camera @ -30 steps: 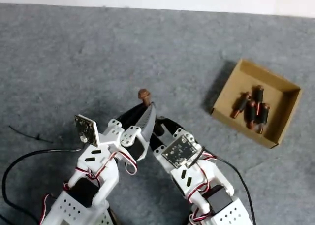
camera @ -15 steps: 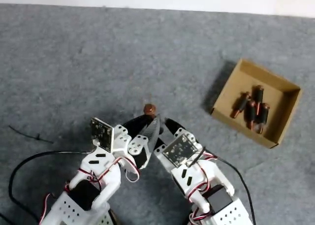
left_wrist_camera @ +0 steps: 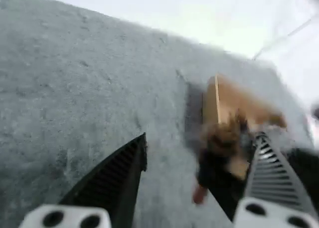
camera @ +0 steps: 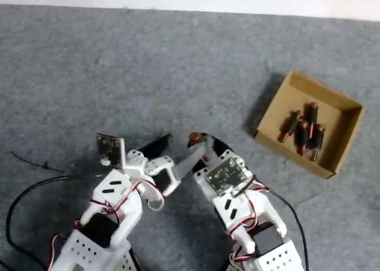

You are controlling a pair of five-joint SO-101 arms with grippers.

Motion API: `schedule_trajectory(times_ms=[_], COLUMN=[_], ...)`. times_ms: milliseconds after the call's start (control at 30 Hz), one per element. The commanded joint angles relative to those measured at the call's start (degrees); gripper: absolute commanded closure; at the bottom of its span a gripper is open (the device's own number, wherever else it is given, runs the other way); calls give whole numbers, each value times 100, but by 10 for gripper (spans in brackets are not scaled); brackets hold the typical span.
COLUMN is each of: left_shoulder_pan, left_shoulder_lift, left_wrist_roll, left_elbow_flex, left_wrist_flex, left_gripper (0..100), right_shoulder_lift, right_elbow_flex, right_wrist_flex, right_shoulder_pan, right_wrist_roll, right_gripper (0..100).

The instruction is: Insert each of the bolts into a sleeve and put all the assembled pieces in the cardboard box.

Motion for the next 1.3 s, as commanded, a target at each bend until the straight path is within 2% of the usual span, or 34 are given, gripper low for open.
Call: schedule_trajectory(times_ms=[0, 67, 233, 367, 500, 533, 733, 900, 1033, 1200, 1267], left_shoulder_pan=[-1042, -1376, -1385, -1429, -1446, -1437, -1429, -1437, -1446, -1789, -1912], left_shoulder_lift=[-136, -119, -84, -84, -136, -136, -136, -136, -136, -136, -136], left_wrist_roll=[765, 949, 818, 809, 668, 536, 413, 404, 396, 185, 193], left_elbow_flex=[101, 101, 110, 110, 110, 110, 110, 110, 110, 110, 110], left_wrist_flex=[-642, -791, -818, -809, -580, -536, -308, -62, 79, 97, 97], left_gripper=[729, 752, 807, 880, 975, 994, 994, 994, 994, 994, 994], right_shoulder_lift=[-92, -92, -92, -92, -66, -66, 541, 2651, 5103, 8163, 9191], right_elbow_flex=[857, 857, 857, 857, 857, 840, 127, -1560, -3240, -5007, -5596], right_wrist_flex=[-295, -295, -286, -312, -971, -1095, -1015, -1033, -1015, -1007, -1007], right_shoulder_pan=[268, 374, 787, 1710, 2774, 2958, 3240, 3530, 3916, 4242, 4356], right_wrist_roll=[9, 9, 9, -26, -1037, -1073, -985, -1002, -1002, -1011, -1266], right_gripper=[994, 994, 994, 994, 994, 994, 993, 993, 993, 993, 993])
